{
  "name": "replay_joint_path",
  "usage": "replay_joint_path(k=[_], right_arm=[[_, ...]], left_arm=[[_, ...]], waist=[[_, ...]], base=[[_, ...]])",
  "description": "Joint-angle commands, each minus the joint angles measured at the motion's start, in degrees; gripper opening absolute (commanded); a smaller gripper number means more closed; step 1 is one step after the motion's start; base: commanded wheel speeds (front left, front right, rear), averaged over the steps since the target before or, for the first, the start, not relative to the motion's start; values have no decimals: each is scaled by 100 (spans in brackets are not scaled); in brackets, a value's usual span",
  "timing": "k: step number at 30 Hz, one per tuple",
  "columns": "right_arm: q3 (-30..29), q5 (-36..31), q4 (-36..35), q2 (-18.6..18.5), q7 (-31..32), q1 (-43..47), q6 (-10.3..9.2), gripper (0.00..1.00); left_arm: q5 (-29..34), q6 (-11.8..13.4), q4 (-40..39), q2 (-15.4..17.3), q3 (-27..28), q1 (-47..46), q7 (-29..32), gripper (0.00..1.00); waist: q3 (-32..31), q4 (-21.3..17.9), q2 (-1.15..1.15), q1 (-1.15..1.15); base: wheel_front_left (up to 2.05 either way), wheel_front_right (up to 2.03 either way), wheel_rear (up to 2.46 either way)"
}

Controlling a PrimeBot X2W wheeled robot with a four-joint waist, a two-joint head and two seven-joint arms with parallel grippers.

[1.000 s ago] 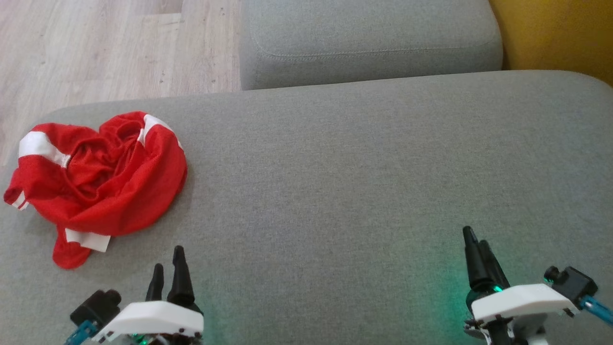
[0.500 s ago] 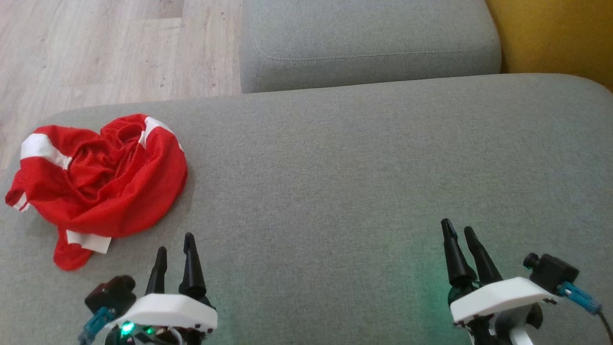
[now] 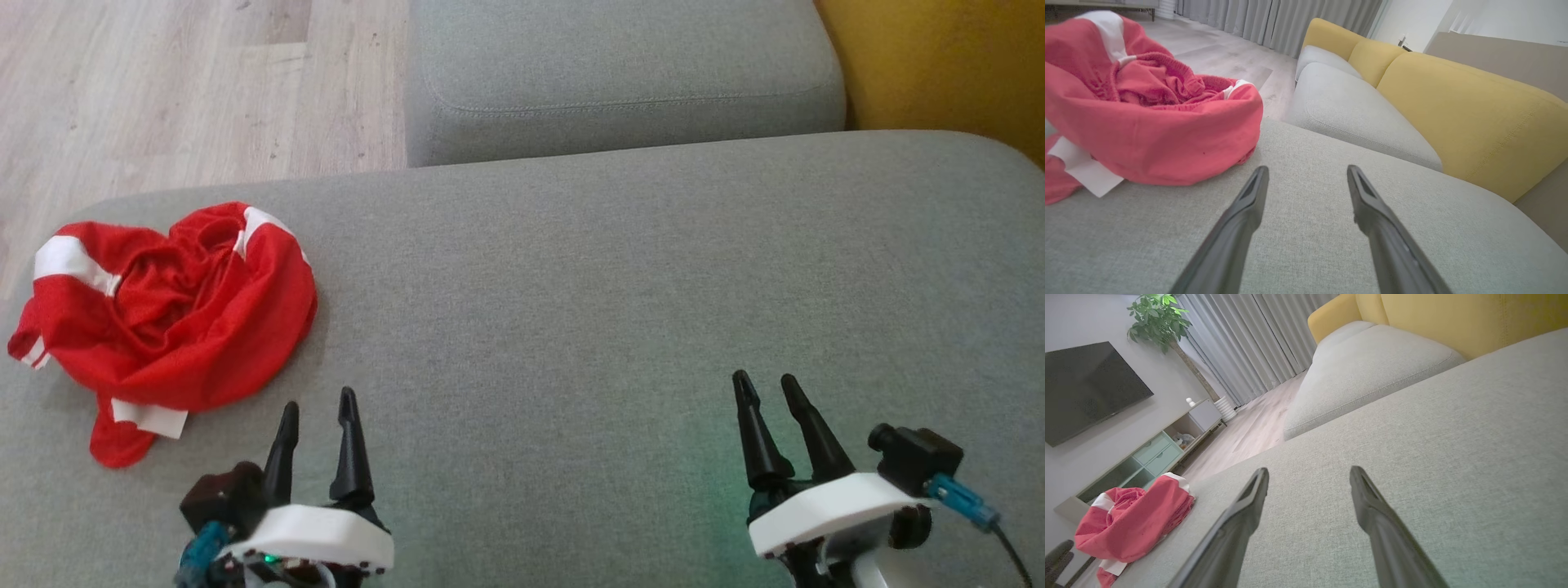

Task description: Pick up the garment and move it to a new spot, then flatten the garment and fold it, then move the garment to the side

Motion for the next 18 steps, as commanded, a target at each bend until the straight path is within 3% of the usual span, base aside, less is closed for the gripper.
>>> replay_joint_path(k=[1, 18], right_arm=[[101, -225, -237, 15, -91, -335, -3, 100], [-94, -1510, -307, 76, -361, -350, -3, 100]], left_arm=[[209, 50, -252, 91, 70, -361, -84, 100], [1377, 303, -397, 135, -147, -378, -353, 100]], waist=[[-6, 0, 0, 0], [-64, 2, 0, 0]], base=[[0, 0, 0], [0, 0, 0]])
